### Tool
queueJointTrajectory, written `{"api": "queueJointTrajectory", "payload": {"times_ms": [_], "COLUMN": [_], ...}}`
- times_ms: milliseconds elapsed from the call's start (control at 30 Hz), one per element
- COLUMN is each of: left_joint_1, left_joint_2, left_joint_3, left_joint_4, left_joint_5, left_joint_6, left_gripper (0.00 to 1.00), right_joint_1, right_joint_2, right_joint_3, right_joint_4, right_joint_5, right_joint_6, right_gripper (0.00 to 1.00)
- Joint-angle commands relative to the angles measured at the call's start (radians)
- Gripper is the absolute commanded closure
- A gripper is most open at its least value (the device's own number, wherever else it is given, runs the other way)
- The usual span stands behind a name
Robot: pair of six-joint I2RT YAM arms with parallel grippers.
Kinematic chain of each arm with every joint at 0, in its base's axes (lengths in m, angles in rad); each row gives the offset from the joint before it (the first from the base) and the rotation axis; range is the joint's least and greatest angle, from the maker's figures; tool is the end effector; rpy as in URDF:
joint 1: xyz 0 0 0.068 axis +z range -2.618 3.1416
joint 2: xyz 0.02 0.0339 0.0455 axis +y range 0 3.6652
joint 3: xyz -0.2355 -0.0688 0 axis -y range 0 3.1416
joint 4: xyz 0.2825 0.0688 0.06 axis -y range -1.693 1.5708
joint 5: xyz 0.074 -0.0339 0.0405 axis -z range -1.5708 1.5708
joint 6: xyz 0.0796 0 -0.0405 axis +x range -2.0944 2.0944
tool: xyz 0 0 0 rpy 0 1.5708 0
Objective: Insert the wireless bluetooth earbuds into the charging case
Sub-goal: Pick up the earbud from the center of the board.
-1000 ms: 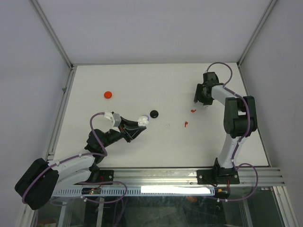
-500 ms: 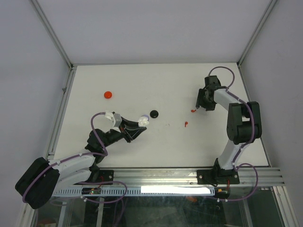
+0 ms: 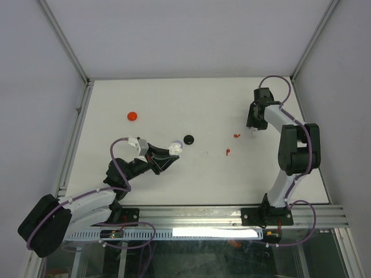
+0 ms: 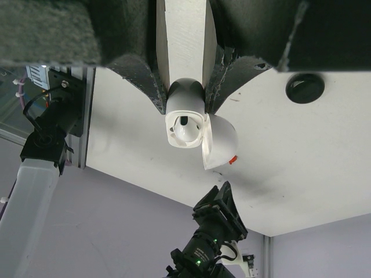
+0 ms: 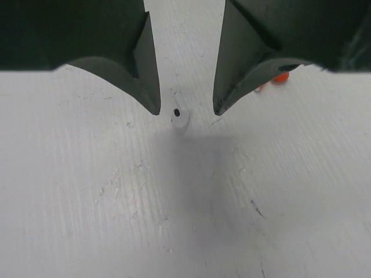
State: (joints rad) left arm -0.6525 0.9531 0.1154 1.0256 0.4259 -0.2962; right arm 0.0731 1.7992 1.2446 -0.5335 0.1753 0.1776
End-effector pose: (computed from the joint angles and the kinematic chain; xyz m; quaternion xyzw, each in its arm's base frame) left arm 0.1875 -0.1847 0.1631 0.2707 0.5845 -0.4638 0.6082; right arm 0.4157 0.0165 0.1102 0.0714 0.9649 -0.0546 0.2469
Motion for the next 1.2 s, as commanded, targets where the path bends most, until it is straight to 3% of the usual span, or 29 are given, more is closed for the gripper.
{"api": "queueJointTrajectory", "payload": {"times_ms": [0, 933, 1167], "left_joint_1": [0.005, 0.006, 0.005], "left_joint_2": [-0.021, -0.037, -0.033], "left_joint_3": [0.018, 0.014, -0.010], "left_joint_4": [0.027, 0.028, 0.089], "left_joint_5": [0.006, 0.006, -0.005], "left_joint_6": [0.003, -0.008, -0.040], "left_gripper": [1.00, 1.00, 1.00], "right_joint_1": [-0.014, -0.043, -0.037], "right_joint_2": [0.043, 0.155, 0.080], "right_joint_3": [0.063, 0.098, 0.069], "right_joint_4": [0.000, -0.063, -0.046], "right_joint_5": [-0.002, -0.049, -0.100], "right_joint_6": [-0.017, -0.029, -0.024], "right_gripper": [0.57, 0.75, 0.83]}}
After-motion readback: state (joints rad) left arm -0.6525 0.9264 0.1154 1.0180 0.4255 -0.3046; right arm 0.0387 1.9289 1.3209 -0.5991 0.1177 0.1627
